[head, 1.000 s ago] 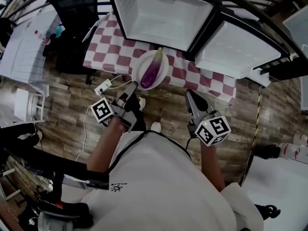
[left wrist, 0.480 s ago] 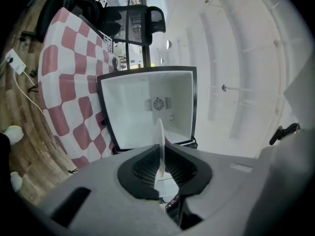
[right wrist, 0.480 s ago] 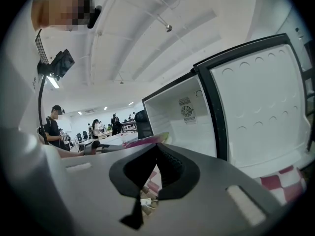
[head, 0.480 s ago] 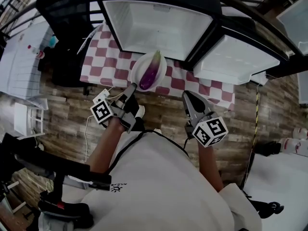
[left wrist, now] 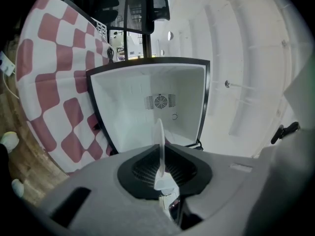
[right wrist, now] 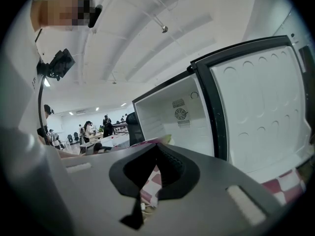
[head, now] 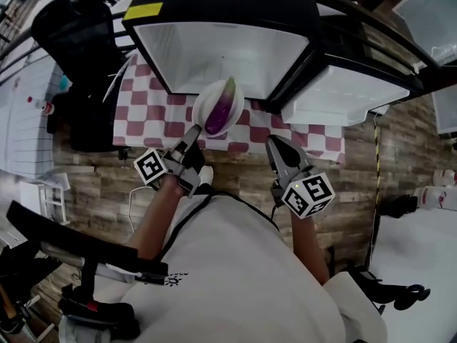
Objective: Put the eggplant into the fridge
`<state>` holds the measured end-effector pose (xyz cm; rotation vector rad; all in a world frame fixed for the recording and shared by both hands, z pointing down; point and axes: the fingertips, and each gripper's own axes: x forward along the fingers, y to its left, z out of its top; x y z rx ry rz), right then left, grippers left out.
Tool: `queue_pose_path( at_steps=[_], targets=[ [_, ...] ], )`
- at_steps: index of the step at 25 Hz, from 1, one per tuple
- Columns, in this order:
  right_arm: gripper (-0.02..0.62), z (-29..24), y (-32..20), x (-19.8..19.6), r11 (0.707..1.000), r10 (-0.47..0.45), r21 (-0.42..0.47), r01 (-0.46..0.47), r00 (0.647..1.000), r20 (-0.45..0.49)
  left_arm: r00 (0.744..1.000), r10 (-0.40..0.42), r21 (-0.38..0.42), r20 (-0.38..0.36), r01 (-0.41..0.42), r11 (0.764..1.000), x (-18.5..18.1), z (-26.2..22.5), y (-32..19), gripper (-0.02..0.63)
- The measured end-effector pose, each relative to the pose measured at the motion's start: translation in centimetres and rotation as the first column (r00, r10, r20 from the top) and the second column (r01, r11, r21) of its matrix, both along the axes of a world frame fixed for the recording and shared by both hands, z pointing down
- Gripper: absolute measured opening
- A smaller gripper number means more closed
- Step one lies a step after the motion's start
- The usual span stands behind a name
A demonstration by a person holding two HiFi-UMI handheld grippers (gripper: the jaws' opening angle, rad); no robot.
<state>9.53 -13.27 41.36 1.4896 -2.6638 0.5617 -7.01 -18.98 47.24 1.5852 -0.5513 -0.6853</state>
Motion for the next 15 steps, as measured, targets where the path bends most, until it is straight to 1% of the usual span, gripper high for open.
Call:
queue_pose_path(
  at_steps=[8,15],
  targets=[
    [0.006,0.2,-2.4,-1.0,0.997,0.074,-0.015,-0.074,0.997,-0.008,0.998,0.058,-0.015,0.001,-0.058,0.998,-0.7,1.3,-4.2,0.035],
    [0.006,1.6,-4.6,-2.3,0.989,0.137,-0.045,-0.139,0.990,-0.027,0.991,0.137,-0.035,0.008,-0.136,0.990,-1.2,3.7,-7.7,0.035]
  ],
)
